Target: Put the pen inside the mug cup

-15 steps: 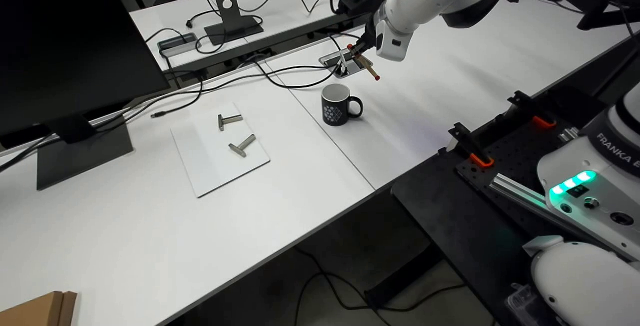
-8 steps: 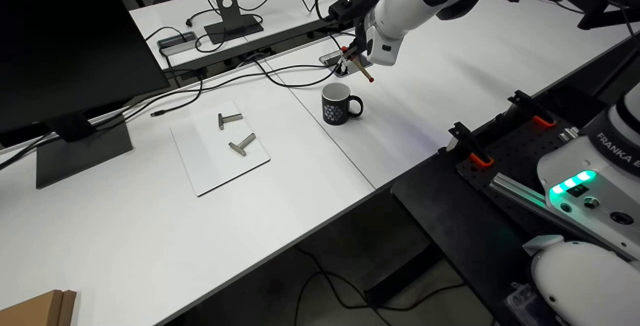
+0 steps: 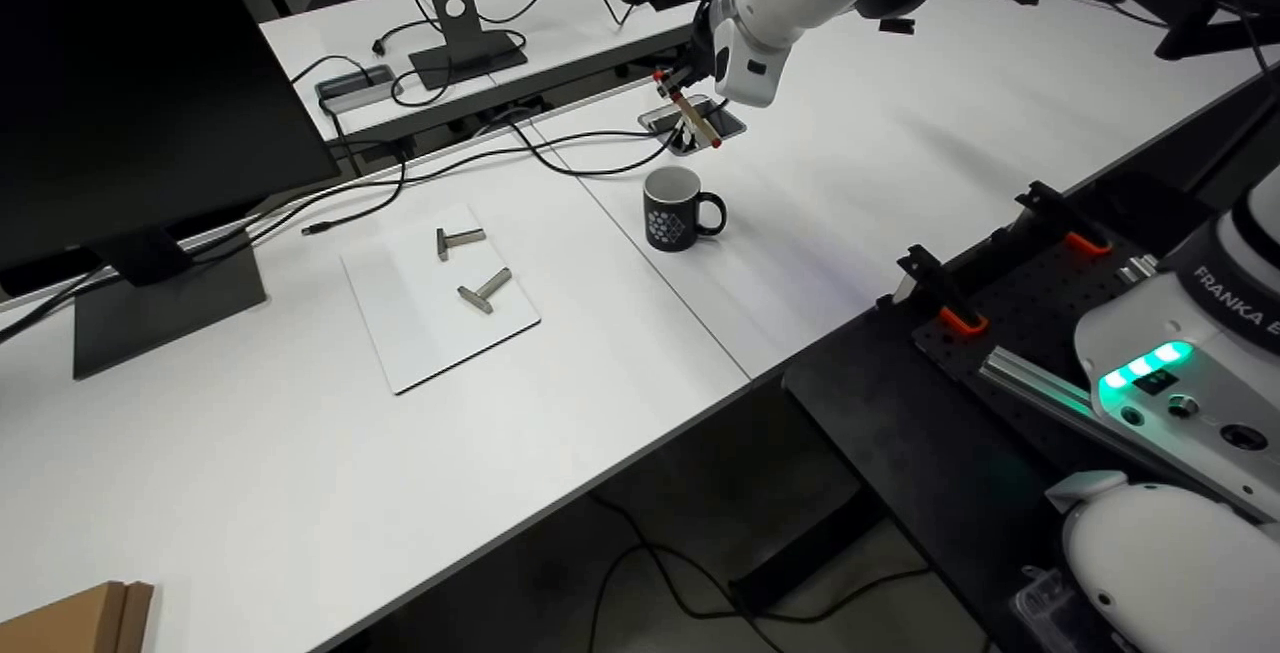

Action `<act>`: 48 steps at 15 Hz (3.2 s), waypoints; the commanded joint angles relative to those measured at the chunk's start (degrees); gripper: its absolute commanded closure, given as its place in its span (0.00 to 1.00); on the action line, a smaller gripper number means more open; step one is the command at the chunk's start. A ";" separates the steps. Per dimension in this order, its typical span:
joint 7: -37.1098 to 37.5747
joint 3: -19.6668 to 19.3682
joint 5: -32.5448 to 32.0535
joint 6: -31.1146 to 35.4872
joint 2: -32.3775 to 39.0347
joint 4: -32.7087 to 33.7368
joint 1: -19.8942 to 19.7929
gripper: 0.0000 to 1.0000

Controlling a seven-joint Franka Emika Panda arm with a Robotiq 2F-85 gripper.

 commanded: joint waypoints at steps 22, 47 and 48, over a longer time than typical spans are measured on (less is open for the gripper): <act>-24.01 20.78 0.02 -0.01 20.20 4.36 -10.68 0.94; -23.45 11.56 -0.05 -9.59 27.36 1.07 -11.42 0.94; -23.36 11.25 -0.04 -9.62 27.42 1.14 -11.41 0.94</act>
